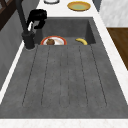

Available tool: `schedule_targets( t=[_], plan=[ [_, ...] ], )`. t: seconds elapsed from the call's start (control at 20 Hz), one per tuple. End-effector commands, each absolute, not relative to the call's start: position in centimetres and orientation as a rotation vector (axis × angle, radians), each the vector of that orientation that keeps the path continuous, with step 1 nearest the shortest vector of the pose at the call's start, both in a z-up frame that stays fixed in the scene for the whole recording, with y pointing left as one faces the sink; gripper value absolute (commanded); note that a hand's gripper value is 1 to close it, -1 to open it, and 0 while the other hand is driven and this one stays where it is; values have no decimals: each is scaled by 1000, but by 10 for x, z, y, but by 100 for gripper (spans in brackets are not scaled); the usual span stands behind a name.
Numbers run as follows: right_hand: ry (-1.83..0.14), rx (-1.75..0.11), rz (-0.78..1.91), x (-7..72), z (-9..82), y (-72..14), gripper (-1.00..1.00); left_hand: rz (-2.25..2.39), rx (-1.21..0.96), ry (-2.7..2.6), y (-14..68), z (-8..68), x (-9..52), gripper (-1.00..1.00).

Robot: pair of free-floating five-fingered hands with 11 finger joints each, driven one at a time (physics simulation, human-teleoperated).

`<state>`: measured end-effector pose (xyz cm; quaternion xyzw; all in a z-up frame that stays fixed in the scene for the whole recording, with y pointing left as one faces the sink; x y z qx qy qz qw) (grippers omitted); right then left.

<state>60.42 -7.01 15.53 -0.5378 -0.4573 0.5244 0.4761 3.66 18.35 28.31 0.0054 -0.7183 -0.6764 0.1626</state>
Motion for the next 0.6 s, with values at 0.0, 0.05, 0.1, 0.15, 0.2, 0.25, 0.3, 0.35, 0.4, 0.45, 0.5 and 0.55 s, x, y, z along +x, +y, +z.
schedule_targets(
  t=[0.0, 0.05, 0.1, 0.15, 0.2, 0.25, 0.3, 0.35, 0.4, 0.45, 0.5, 0.55],
  plan=[
    [-1028, -1323, 1322, 623, 136, -63, 100, -1930, 15, -2049, 184, 283, 37, 0],
    [-1044, -1303, 1296, 633, 129, -67, 100, -1930, 15, -2049, 184, 283, 37, 0],
    [-1009, -1332, 1312, 634, 125, -69, 100, -1930, 15, -2049, 184, 283, 37, 0],
    [-927, -1307, 1342, 634, 125, -69, 100, -1930, 15, -2049, 184, 283, 37, 0],
    [-953, -1287, 1276, 632, 119, -77, 100, -1930, 15, -2049, 184, 283, 37, 0],
    [-963, -1275, 1254, 633, 121, -78, 100, -1930, 15, -2049, 184, 283, 37, 0],
    [-962, -1288, 1250, 634, 123, -80, 100, -1930, 15, -2049, 184, 283, 37, 0],
    [-934, -1281, 1269, 634, 125, -85, 100, -1930, 15, -2049, 184, 283, 37, 0],
    [-964, -1259, 1219, 635, 126, -90, -100, -1930, 15, -2049, 184, 283, 37, 0],
    [-1008, -1230, 1184, 640, 133, -94, -100, -1930, 15, -2049, 184, 283, 37, 0],
    [-1022, -1220, 1186, 644, 133, -98, -100, -1930, 15, -2049, 184, 283, 37, 0],
    [-1038, -1216, 1177, 642, 129, -101, -100, -1930, 15, -2049, 184, 283, 37, 0]
  ],
)
